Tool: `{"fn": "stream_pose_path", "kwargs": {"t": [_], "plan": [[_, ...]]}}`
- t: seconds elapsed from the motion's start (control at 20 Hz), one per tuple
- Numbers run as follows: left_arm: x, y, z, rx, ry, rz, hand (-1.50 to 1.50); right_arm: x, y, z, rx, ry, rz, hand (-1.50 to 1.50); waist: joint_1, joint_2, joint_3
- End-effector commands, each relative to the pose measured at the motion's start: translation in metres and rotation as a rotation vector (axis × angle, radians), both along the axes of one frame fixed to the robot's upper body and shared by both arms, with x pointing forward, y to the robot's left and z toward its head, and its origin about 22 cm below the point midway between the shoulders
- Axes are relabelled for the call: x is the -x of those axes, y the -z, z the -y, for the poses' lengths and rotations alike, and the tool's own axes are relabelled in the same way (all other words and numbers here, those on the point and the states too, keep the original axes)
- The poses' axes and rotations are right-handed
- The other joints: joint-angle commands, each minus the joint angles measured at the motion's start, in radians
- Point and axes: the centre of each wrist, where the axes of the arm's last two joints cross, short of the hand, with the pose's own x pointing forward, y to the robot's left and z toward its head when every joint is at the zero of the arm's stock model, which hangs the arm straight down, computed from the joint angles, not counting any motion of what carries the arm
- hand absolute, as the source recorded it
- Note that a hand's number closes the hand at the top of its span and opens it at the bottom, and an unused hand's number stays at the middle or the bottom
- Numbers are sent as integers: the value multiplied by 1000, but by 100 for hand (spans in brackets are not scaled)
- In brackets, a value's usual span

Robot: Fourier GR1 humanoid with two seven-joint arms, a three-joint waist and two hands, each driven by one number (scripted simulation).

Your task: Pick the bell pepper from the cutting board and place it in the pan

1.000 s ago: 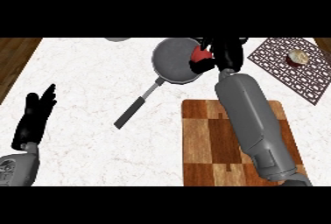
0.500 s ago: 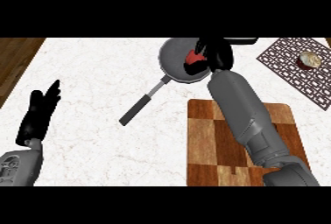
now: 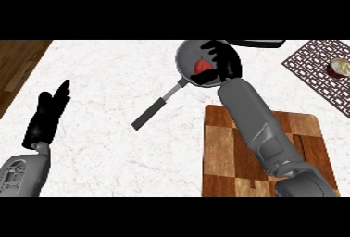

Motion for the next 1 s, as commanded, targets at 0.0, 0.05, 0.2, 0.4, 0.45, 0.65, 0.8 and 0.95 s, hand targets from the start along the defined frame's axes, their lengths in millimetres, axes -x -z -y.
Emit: {"fn": "stream_pose_path", "kwargs": {"t": [0.0, 0.05, 0.2, 0.4, 0.45, 0.65, 0.8, 0.95], "plan": [[-4, -7, 6, -8, 11, 1, 0, 4, 13, 2, -34, -12, -7, -150, 8, 4, 1], [-3, -9, -5, -1, 14, 10, 0, 1, 4, -1, -59, -12, 13, -150, 19, 7, 0], [-4, -6, -1, 7, -3, 12, 0, 3, 11, 5, -108, -20, 53, -150, 3, 9, 1], [-4, -2, 8, 1, 24, 5, 0, -1, 2, 5, -186, 41, 150, -150, 29, 10, 1], [0, 4, 9, -3, 16, 1, 0, 0, 4, 6, -194, 40, 180, -150, 20, 2, 1], [-1, -1, -4, -7, 2, -10, 0, -6, -11, 7, -268, 104, 263, -150, -1, -2, 0], [-1, -3, -5, -10, -17, -4, 0, -8, -14, 7, -319, 148, 283, -150, -14, -9, -1], [5, 1, -6, -7, -34, -13, 0, -11, -15, 32, -317, 216, 280, -150, -28, -13, -1]]}}
